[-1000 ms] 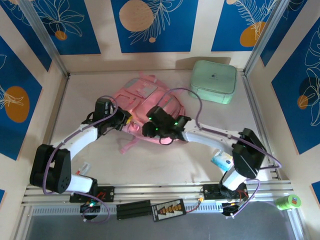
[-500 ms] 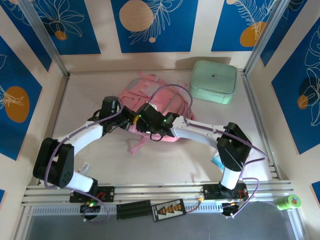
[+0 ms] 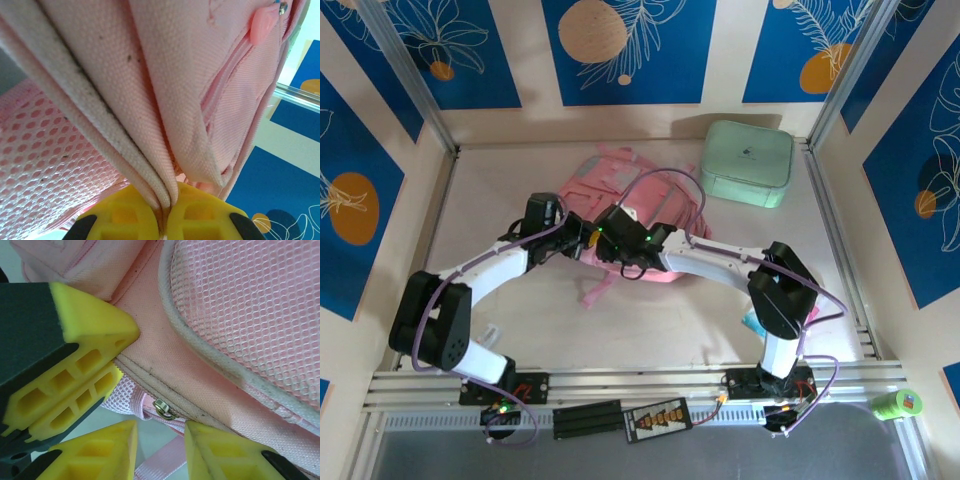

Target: Pack books, pencil case, and school supplies into a backpack

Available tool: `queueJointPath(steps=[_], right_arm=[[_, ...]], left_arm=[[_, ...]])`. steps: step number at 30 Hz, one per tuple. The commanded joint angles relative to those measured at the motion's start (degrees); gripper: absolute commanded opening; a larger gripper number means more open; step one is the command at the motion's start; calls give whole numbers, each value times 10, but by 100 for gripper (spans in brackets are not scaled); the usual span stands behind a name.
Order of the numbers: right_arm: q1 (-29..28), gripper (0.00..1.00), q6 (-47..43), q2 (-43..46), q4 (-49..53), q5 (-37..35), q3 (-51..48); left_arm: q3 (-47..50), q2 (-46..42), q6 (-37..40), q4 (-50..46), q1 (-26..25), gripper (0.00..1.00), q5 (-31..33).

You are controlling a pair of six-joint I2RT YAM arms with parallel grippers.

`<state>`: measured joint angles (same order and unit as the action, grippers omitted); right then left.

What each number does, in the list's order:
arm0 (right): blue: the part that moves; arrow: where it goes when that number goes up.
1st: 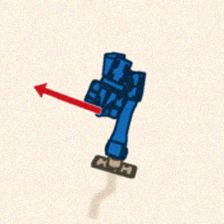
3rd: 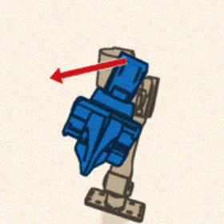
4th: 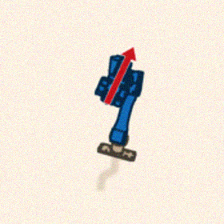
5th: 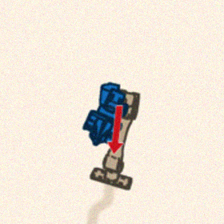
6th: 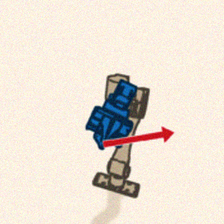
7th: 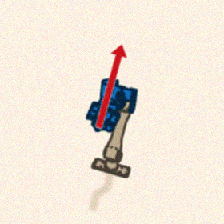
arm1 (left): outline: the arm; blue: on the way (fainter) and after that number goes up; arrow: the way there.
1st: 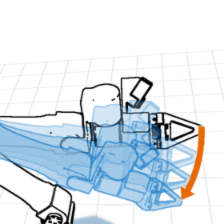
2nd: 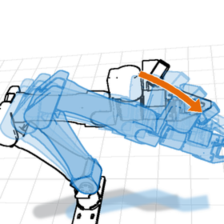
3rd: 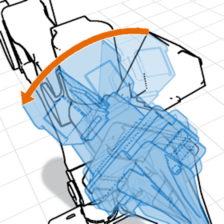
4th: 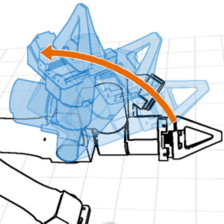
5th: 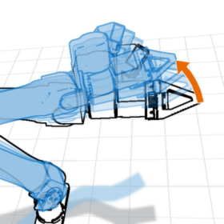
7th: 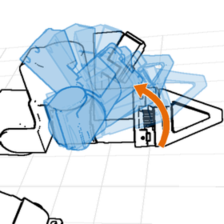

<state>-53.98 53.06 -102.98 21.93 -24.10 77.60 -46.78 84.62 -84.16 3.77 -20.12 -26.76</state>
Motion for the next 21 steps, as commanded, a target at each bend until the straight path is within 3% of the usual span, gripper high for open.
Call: queueJointPath(steps=[1, 6, 13, 21], right_arm=[[13, 33, 0, -31, 12, -48, 18], [10, 37, -11, -54, 33, -102, 41], [3, 33, -7, -71, 60, -185, 67], [3, 34, 31, -98, 122, -212, 99]], left_arm=[[-16, -3, -14, 40, -11, 0, -50], [-15, 5, -20, 49, -11, 0, -57], [-15, 12, -27, 55, -12, 0, -63], [-3, 14, -53, 82, -12, 0, -54]])
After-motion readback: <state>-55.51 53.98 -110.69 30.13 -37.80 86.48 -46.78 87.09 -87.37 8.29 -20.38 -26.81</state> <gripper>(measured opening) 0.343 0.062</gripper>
